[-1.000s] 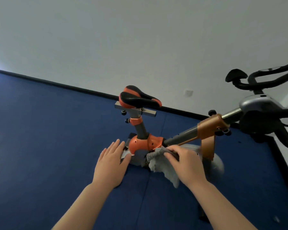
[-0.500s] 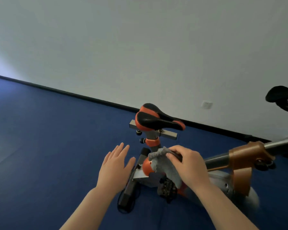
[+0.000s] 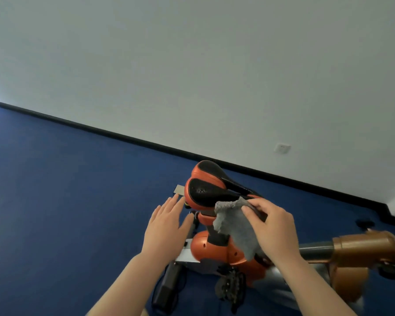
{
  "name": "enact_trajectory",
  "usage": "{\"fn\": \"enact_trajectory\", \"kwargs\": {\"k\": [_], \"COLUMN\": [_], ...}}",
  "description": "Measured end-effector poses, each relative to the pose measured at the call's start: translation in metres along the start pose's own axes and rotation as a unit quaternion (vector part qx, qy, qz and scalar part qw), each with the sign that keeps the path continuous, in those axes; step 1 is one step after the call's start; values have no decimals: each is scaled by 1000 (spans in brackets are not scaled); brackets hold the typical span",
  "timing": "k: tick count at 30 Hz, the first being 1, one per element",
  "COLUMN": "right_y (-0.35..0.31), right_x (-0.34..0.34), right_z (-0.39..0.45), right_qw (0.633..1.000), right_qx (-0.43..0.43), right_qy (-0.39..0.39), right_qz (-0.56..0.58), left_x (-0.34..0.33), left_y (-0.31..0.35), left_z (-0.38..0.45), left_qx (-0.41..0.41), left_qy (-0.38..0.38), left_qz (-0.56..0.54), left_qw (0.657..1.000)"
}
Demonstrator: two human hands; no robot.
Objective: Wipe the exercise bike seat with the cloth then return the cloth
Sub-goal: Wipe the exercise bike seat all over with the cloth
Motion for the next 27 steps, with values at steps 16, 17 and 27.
{"fn": "enact_trajectory", "kwargs": {"k": [16,17,27], "right_y": [-33,-31,-15], "right_x": [-144,-150,-163], "right_z": [47,44,58], "right_qw": [992,990,977], "right_qx": [-84,-64,24], "right_qy": [84,89,-88], "right_qz": [-45,-91,-192], "left_x": [-13,-16,-31], "left_y": [-66,-69,-67], "left_z": [125,124,116], "left_qx": [-124,-121,-120], "left_qy": [-156,-162,-135], "left_qz": [-51,-70,-178], "left_qw": [979,977,967]}}
Point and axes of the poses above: each hand's wrist, its own z-axis towards the middle knuckle, its own x-axis out of the back of the hand, y = z × x, the point moved 1 cm from there along z, towards the middle knuckle, and after that the axes turned 2 degrees about x, right-handed, at the moved point
